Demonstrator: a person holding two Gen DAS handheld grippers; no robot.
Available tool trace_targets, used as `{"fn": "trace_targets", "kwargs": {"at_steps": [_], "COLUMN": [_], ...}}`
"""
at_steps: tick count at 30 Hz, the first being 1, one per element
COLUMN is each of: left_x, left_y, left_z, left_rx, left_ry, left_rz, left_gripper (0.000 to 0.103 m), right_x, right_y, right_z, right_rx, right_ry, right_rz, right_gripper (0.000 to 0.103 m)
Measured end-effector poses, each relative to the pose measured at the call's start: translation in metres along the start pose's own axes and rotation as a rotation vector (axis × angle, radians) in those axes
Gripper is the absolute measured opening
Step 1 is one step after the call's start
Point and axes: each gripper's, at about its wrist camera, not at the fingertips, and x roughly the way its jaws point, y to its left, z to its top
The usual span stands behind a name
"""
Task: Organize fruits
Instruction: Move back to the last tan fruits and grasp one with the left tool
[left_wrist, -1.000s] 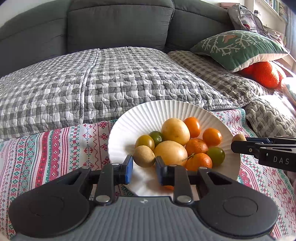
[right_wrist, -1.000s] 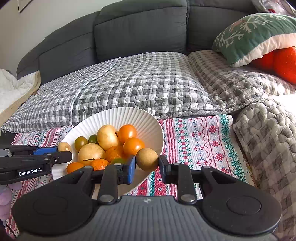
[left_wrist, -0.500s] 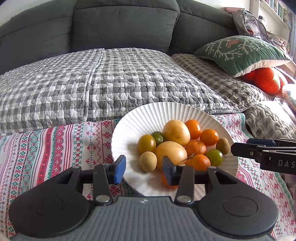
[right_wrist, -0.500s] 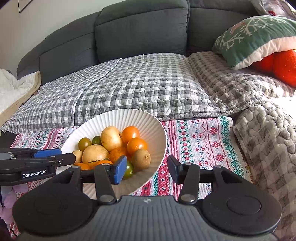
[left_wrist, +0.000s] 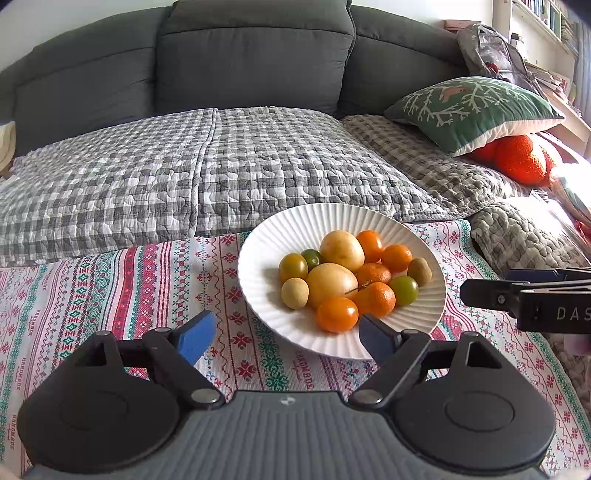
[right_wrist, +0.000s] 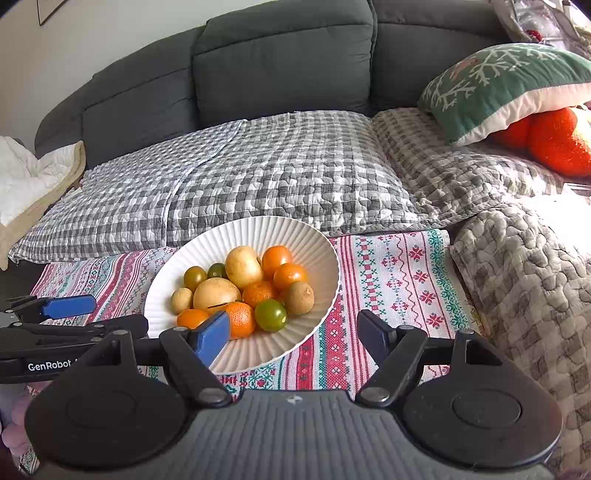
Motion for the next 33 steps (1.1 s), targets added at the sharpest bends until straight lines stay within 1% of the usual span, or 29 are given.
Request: {"fn": "trace_targets", "kwargs": {"at_steps": [4, 6, 7, 10, 13, 18, 21, 23, 26, 28, 30, 31, 33], "left_x": [-0.014, -0.022, -0.025, -0.033, -0.039, -0.045, -0.044, -0.042, -0.037, -0.033, -0.029, -0.027, -0.024], "left_y": [-0.004, -0.006, -0.006, -0.008, -0.011, -0.016, -0.018, -0.022, -0.033, -0.039, -0.045, -0.048, -0.05], "left_z": [-0.011, -0.018, -0.021, -0.029, -0.037, -0.054, -0.066, -0.071, -0.079, -0.083, -0.085, -0.086, -0.086], "left_rx": [0.009, 0.003, -0.002, -0.015, -0.017, -0.034, -0.05, -0.028, -0.002, 0.011, 0.026, 0.027, 0.015], "left_ry": [0.01, 0.018, 0.025, 0.037, 0.053, 0.084, 0.101, 0.113, 0.12, 0.133, 0.14, 0.14, 0.141], "left_rz": [0.011, 0.016, 0.017, 0.015, 0.031, 0.063, 0.052, 0.05, 0.022, -0.009, -0.02, -0.024, -0.035], "left_gripper": [0.089, 0.091, 0.092, 0.094, 0.096, 0.096, 0.096, 0.096, 0.095, 0.092, 0.087, 0.086, 0.082], "right_x": [-0.012, -0.018, -0.021, -0.028, -0.035, -0.044, -0.045, -0.045, -0.043, -0.041, -0.039, -0.039, -0.038], "right_y": [0.006, 0.008, 0.009, 0.009, 0.007, 0.004, 0.0, -0.002, -0.002, -0.002, -0.002, -0.003, -0.003], "right_z": [-0.009, -0.014, -0.017, -0.025, -0.031, -0.042, -0.049, -0.053, -0.057, -0.06, -0.061, -0.062, -0.064], "right_rx": [0.003, 0.009, 0.016, 0.044, 0.07, 0.096, 0.112, 0.115, 0.104, 0.099, 0.096, 0.093, 0.088], "right_ry": [0.013, 0.018, 0.022, 0.036, 0.039, 0.027, 0.031, 0.033, 0.04, 0.047, 0.055, 0.059, 0.066], "right_rz": [-0.018, -0.041, -0.053, -0.052, -0.061, -0.067, -0.076, -0.088, -0.105, -0.106, -0.108, -0.108, -0.108], "right_gripper": [0.079, 0.084, 0.085, 0.085, 0.086, 0.091, 0.091, 0.092, 0.092, 0.092, 0.092, 0.092, 0.092]}}
